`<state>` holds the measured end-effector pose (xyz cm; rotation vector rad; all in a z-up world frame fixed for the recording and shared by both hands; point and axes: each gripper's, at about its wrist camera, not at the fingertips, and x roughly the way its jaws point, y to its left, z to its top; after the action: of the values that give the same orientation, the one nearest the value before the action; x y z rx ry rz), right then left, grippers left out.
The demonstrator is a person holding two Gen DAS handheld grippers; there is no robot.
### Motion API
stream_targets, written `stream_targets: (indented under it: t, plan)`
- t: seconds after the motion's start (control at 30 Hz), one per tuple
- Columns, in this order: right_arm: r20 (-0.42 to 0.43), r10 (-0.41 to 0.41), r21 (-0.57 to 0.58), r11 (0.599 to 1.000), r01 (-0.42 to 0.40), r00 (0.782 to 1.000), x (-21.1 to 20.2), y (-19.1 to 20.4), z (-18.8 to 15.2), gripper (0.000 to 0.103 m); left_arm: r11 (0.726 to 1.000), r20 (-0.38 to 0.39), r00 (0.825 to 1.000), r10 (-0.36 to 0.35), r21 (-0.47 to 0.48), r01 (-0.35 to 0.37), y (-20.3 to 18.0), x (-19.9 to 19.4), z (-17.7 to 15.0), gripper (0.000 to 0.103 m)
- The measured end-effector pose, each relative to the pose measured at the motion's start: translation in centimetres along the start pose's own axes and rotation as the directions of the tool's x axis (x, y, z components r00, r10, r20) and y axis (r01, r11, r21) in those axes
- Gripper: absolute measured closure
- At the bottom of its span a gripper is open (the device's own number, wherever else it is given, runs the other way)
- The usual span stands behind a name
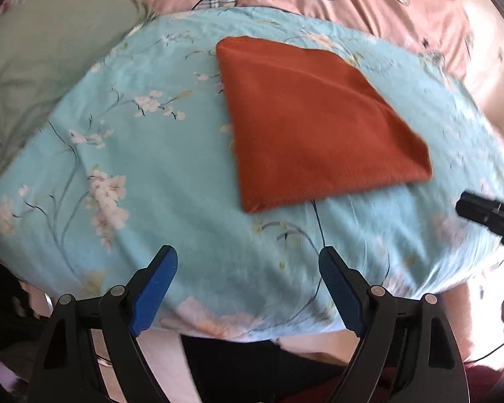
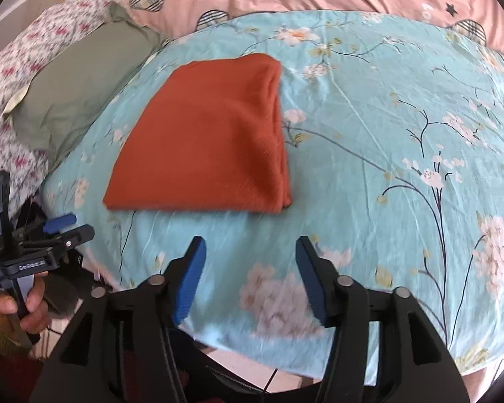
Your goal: Fold small clothes
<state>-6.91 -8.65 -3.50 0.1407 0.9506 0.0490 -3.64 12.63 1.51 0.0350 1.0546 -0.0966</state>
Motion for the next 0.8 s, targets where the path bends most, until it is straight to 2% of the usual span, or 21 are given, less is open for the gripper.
stream_targets:
  t: [0.17, 0.3, 0.43, 0.8]
  plan:
    - [-0.005, 0.001, -0.043, 0.999, -0.001, 1.0, -0.2, 0.4, -1.1, 0.026, 0.996, 0.007, 0.999, 0.048, 0.073, -0.049, -1.5, -0.4, -1.3, 0.012]
    - [-0.009, 0.01, -0.029, 1.0, -0.011, 1.0, 0.1, 0.1, -0.8, 0.024, 0.996, -0.001, 0.999, 0.053, 0.078, -0.053, -1.6, -0.3, -1.2, 0.012]
    - [0.005, 0.014, -0.023, 1.0, -0.013, 1.0, 0.4, 0.2, -0.1, 0.02, 0.998, 0.016, 0.999, 0.04, 0.055, -0.041, -1.6, -0.2, 0.3, 0.012]
    - [-0.01, 0.051, -0.056, 0.997, -0.052, 0.999, 2.1, 0.7, 1.6, 0.016, 0.996, 0.056, 0.995, 0.086, 0.013, -0.087, -1.3, 0.3, 4.4, 0.012]
